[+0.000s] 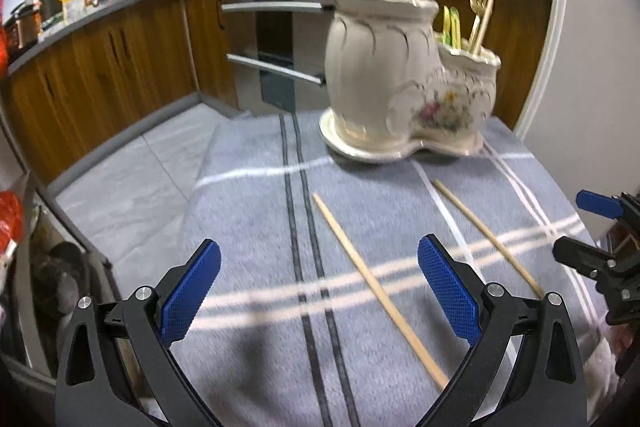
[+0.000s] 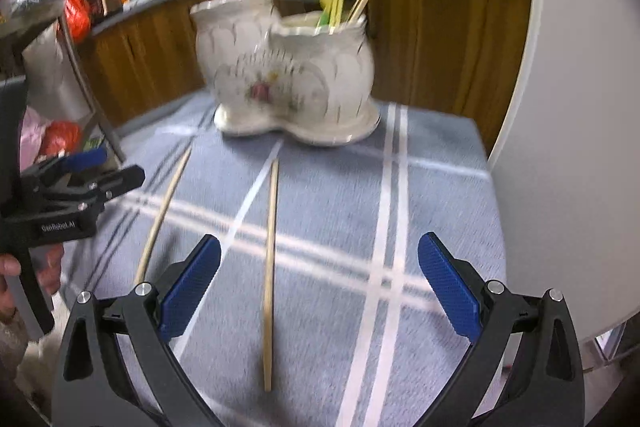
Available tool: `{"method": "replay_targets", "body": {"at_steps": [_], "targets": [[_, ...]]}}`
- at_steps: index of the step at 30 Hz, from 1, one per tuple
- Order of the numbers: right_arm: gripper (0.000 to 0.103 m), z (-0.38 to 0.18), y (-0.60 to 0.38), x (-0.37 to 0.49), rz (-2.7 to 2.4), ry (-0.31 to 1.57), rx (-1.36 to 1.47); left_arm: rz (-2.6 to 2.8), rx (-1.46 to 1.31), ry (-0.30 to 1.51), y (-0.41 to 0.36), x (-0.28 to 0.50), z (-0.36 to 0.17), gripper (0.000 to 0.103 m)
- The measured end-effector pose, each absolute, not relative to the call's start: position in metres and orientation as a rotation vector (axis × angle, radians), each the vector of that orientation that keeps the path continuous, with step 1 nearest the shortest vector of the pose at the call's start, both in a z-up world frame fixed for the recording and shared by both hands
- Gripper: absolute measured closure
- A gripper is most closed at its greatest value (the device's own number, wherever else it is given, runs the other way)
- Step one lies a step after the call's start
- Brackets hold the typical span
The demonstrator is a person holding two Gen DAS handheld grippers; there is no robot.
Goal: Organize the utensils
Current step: 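Move both open tools back over the last two chopsticks on the cloth, then grasp a chopstick with the left tool while the right tool grasps another chopstick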
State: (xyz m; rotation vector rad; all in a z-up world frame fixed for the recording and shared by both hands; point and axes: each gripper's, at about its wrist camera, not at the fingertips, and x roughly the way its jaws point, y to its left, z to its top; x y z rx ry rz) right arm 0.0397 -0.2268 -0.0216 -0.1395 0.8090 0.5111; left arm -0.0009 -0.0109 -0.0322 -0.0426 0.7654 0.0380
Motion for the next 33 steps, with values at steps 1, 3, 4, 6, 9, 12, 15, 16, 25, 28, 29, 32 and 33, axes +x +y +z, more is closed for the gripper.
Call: {"method": "replay_targets", "body": {"at_steps": [1,3,4,6,9,12,15,16,25,28,29,32,33], "targets": [[0.006,-0.023,-0.225,0.038,0.517,0.815,-0.149,0.028,-0.045,0.785,-0.012,-0.002,-0.035,0.005],[0.007,-0.027,-0.221,0.033,0.545,0.832,-0.169,0.002,-0.043,0.813,-0.016,-0.004,-0.04,0.005],[0.008,-0.028,-0.22,0.031,0.556,0.838,-0.171,-0.005,-0.034,0.829,-0.018,-0.005,-0.042,0.005],[0.016,-0.031,-0.215,0.029,0.579,0.859,-0.173,-0.023,-0.011,0.855,-0.024,-0.005,-0.047,0.005],[0.036,-0.037,-0.209,0.027,0.58,0.882,-0.198,-0.057,0.01,0.878,-0.033,-0.007,-0.052,0.009],[0.052,-0.04,-0.204,0.024,0.604,0.898,-0.215,-0.094,0.049,0.903,-0.042,-0.01,-0.056,0.03],[0.067,-0.043,-0.201,0.022,0.627,0.912,-0.23,-0.116,0.078,0.918,-0.044,-0.012,-0.061,0.051],[0.071,-0.044,-0.2,0.022,0.631,0.917,-0.234,-0.121,0.083,0.915,-0.043,-0.013,-0.061,0.057],[0.098,-0.045,-0.207,0.026,0.602,0.908,-0.301,-0.168,0.086,0.949,-0.014,-0.017,-0.056,0.097],[0.096,-0.041,-0.21,0.032,0.579,0.901,-0.3,-0.152,0.101,0.958,-0.006,-0.017,-0.054,0.096],[0.091,-0.039,-0.21,0.034,0.585,0.901,-0.296,-0.151,0.098,0.965,-0.002,-0.016,-0.053,0.096],[0.066,-0.032,-0.202,0.039,0.598,0.884,-0.308,-0.143,0.07,0.954,0.004,-0.011,-0.047,0.089],[0.066,-0.031,-0.197,0.041,0.604,0.885,-0.313,-0.143,0.063,0.948,0.004,-0.008,-0.045,0.087]]}}
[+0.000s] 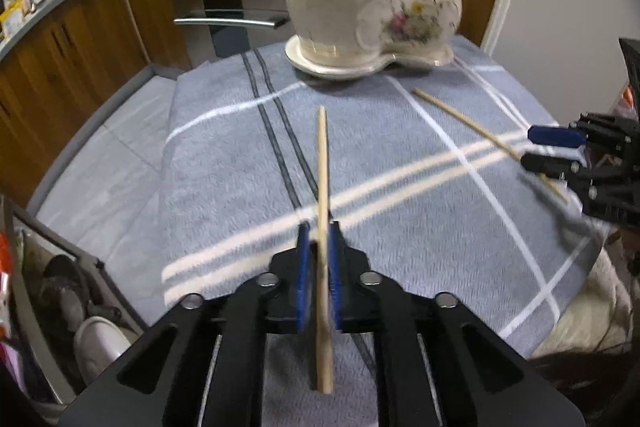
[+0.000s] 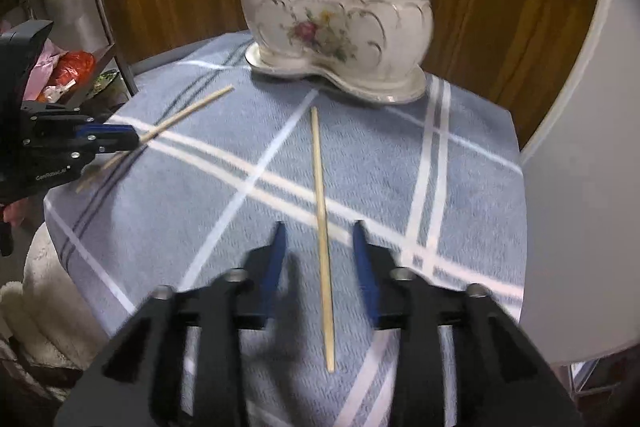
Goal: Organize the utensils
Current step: 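Grasp a chopstick with the left tool while the right tool grasps another chopstick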
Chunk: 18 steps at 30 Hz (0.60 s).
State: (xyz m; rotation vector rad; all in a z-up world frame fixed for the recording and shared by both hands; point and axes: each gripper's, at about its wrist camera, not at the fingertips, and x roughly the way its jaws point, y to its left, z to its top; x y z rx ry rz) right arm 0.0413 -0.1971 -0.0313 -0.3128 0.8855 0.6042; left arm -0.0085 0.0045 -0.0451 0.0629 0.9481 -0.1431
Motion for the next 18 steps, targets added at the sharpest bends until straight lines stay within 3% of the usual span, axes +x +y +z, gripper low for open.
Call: {"method": "replay_targets", "body": {"at_steps": [3,6,13,18], "targets": [[0.066,-0.032,-0.184,0.051,0.619,0.898,-0.319,-0.143,0.051,0.939,0.002,0.002,-0.042,0.081],[0.066,-0.033,-0.175,0.06,0.614,0.904,-0.333,-0.143,0.056,0.927,-0.004,0.014,-0.04,0.066],[0.068,-0.038,-0.164,0.081,0.599,0.932,-0.345,-0.153,0.068,0.942,-0.014,0.038,-0.047,0.066],[0.075,-0.046,-0.159,0.093,0.602,0.959,-0.345,-0.156,0.064,0.956,-0.015,0.048,-0.051,0.066]]}}
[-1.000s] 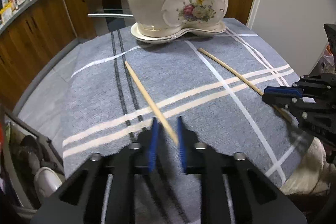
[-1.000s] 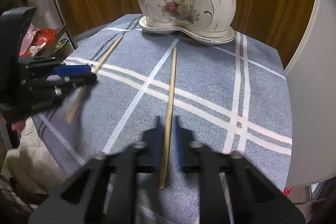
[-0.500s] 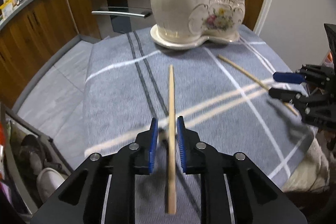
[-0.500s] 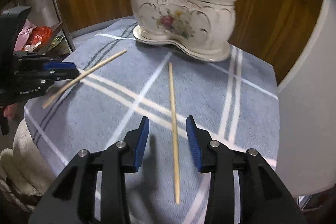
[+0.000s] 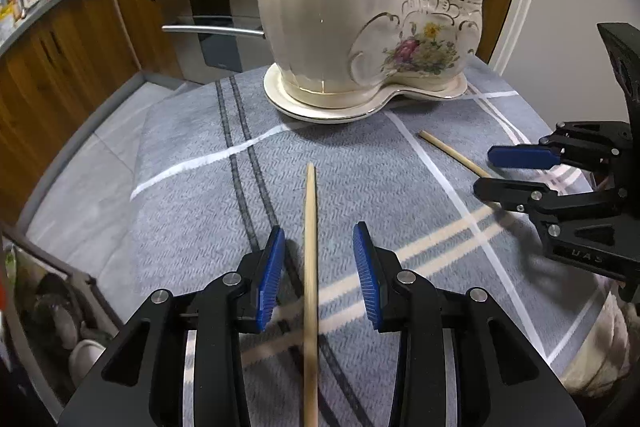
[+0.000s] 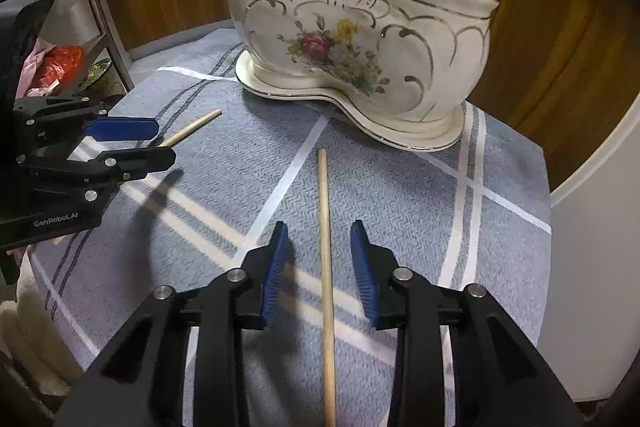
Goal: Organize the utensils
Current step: 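Grasp a chopstick with the left tool while the right tool grasps another chopstick, then lift both chopsticks and lower them into the holder compartments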
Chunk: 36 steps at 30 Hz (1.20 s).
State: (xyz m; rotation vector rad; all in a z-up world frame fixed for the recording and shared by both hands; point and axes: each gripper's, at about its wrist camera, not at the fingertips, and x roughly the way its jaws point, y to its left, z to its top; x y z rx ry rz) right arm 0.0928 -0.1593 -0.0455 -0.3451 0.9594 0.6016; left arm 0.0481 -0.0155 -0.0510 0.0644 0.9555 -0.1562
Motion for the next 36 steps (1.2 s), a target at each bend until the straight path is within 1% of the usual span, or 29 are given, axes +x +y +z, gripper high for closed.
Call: {"method": "replay_targets", "body": {"at_steps": [2,3,4,5,6,7,13,18,24,28,31,36], "targets": [[0.079,-0.046,-0.161,0.093,0.618,0.963,-0.326,-0.163,0.066,0.964,-0.015,0.05,-0.054,0.071],[0.085,-0.047,-0.162,0.094,0.634,0.966,-0.31,-0.165,0.072,0.961,-0.014,0.049,-0.054,0.072],[0.088,-0.047,-0.163,0.094,0.638,0.962,-0.305,-0.164,0.086,0.954,-0.012,0.049,-0.054,0.077],[0.096,-0.048,-0.165,0.093,0.638,0.955,-0.302,-0.155,0.104,0.945,-0.011,0.047,-0.055,0.088],[0.098,-0.048,-0.166,0.093,0.64,0.955,-0.293,-0.146,0.111,0.939,-0.009,0.046,-0.056,0.093],[0.098,-0.048,-0.167,0.093,0.639,0.954,-0.285,-0.146,0.1,0.936,-0.004,0.046,-0.056,0.096],[0.098,-0.037,-0.173,0.07,0.665,0.828,-0.272,-0.183,0.054,0.884,0.01,0.032,-0.051,0.097],[0.098,-0.009,-0.182,0.051,0.703,0.673,-0.215,-0.232,0.003,0.771,0.019,0.017,-0.022,0.097],[0.098,0.046,-0.198,0.059,0.701,0.425,-0.065,-0.261,-0.004,0.546,0.024,0.007,0.045,0.097],[0.098,0.088,-0.207,0.079,0.673,0.27,0.061,-0.281,-0.032,0.412,0.025,0.016,0.09,0.097],[0.098,0.108,-0.207,0.104,0.638,0.214,0.164,-0.267,-0.05,0.305,0.019,0.04,0.121,0.097],[0.098,0.122,-0.201,0.146,0.571,0.164,0.257,-0.242,-0.061,0.217,0.001,0.082,0.148,0.097]]}}
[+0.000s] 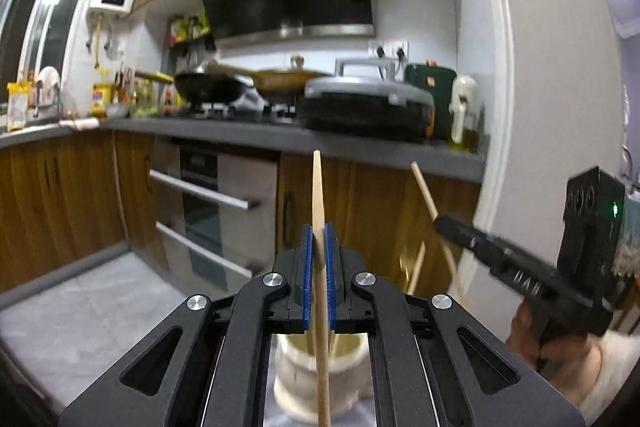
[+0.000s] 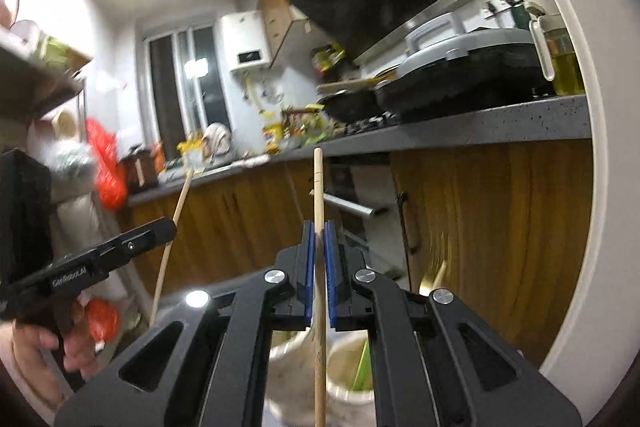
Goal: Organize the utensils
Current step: 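Lift both chopsticks and lower them into the holder compartments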
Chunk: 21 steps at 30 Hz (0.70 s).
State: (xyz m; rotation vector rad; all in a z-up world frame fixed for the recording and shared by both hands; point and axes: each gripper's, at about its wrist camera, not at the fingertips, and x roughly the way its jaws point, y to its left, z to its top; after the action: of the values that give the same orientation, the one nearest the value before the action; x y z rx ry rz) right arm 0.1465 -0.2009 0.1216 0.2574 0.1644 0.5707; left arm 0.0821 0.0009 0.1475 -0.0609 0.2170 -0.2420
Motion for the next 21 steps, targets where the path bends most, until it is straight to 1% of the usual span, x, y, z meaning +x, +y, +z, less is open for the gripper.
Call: {"method": "replay_targets", "body": {"at_steps": [4,6,11,17,21], "targets": [[0.098,0.119,-0.206,0.167,0.499,0.148,0.308,-0.219,-0.109,0.177,-0.008,0.116,0.153,0.097],[0.098,0.117,-0.2,0.175,0.441,0.122,0.29,-0.2,-0.124,0.153,-0.011,0.127,0.152,0.097],[0.098,0.1,-0.184,0.187,0.348,0.072,0.236,-0.154,-0.136,0.134,-0.014,0.147,0.135,0.097],[0.098,0.076,-0.18,0.182,0.395,0.102,0.199,-0.149,-0.105,0.149,-0.012,0.148,0.114,0.097],[0.098,0.065,-0.192,0.179,0.437,0.173,0.237,-0.177,-0.095,0.186,-0.008,0.142,0.102,0.097]]}}
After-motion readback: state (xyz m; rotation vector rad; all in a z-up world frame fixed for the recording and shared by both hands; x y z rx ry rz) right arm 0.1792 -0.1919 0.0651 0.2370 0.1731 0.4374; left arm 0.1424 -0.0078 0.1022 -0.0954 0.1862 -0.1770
